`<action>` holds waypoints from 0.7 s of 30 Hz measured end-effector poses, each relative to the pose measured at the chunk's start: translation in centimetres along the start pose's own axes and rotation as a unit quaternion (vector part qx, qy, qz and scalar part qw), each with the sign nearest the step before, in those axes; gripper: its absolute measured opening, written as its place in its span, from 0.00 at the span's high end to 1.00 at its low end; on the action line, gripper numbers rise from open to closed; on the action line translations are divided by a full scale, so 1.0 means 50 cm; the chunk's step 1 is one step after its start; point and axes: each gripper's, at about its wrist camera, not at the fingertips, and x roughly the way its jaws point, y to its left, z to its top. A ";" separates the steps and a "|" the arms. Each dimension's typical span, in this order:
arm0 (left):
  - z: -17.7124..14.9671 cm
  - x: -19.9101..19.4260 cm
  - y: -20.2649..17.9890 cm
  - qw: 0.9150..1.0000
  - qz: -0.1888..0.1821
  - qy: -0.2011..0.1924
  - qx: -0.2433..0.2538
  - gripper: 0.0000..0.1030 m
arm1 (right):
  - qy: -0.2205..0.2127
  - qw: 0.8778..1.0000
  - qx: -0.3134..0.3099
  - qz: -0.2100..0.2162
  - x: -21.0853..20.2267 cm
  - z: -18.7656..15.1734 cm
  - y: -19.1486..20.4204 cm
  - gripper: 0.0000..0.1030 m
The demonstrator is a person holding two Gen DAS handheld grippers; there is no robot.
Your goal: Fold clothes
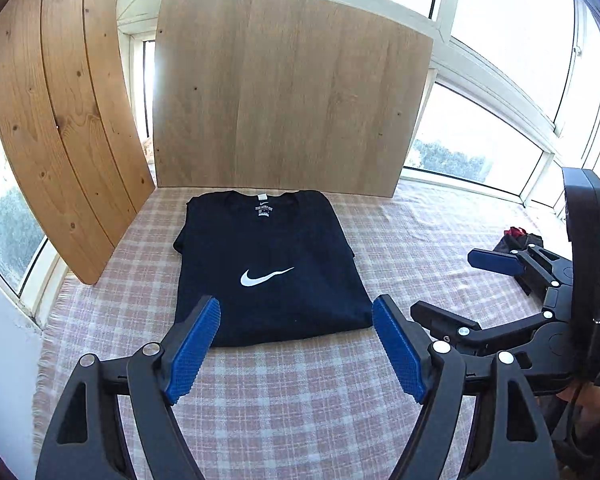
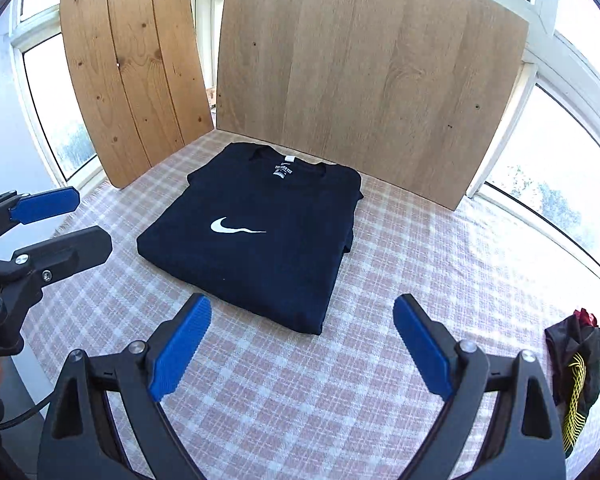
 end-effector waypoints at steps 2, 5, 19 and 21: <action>-0.006 -0.041 -0.006 1.000 0.007 -0.009 0.008 0.25 | -0.011 1.000 0.007 -0.006 -0.028 -0.003 0.022 0.10; -0.018 -0.086 -0.015 1.000 0.016 -0.011 0.018 0.23 | -0.026 0.999 0.017 -0.015 -0.067 -0.011 0.051 0.10; -0.064 -0.189 -0.032 1.000 0.005 -0.009 0.020 0.23 | -0.028 0.997 0.048 -0.049 -0.196 -0.044 0.062 0.10; -0.067 -0.195 -0.038 1.000 0.005 -0.009 0.030 0.23 | -0.029 0.997 0.049 -0.056 -0.225 -0.043 0.058 0.10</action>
